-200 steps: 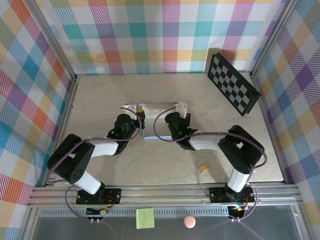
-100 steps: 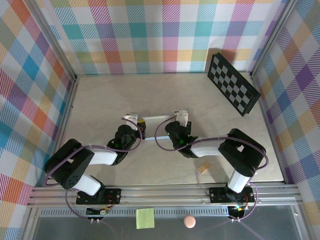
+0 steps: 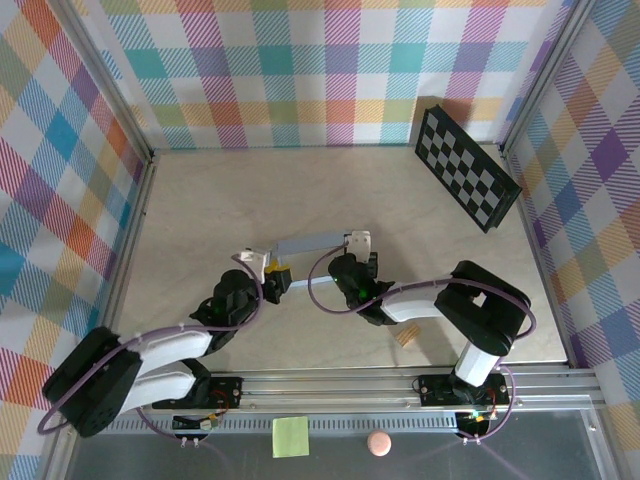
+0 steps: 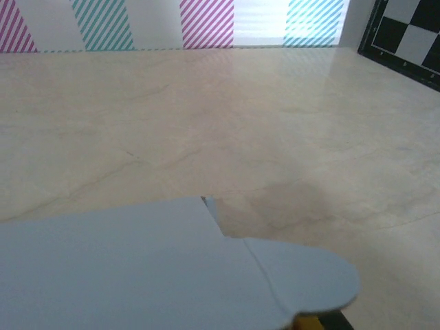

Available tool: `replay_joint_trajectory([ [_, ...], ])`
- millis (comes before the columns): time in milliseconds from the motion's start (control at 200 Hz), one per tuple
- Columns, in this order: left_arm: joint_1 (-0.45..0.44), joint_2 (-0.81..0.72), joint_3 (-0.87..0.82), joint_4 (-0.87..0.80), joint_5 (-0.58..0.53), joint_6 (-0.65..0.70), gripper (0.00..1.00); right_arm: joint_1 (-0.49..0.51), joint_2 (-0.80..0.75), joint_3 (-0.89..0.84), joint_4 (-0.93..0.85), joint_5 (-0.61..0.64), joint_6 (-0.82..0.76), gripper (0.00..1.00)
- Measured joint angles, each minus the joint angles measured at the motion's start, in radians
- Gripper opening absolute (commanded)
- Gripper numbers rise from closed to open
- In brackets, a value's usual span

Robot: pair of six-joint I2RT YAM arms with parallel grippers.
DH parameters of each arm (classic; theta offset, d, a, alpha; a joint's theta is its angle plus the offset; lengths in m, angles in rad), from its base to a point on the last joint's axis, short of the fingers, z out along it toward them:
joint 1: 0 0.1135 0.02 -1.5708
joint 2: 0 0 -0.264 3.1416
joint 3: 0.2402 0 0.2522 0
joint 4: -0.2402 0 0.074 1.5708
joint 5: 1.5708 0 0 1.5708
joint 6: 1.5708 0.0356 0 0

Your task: Fold the paper box

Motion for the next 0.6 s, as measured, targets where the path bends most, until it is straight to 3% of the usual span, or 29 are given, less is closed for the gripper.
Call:
replay_joint_trajectory([
  [215, -0.001, -0.182, -0.007, -0.179, 0.032, -0.023, 0.61, 0.001, 0.000, 0.002, -0.050, 0.010, 0.036, 0.00],
  [600, 0.000, -0.367, 0.056, -0.518, 0.050, -0.110, 0.61, 0.001, 0.019, 0.032, -0.109, 0.029, 0.065, 0.00],
])
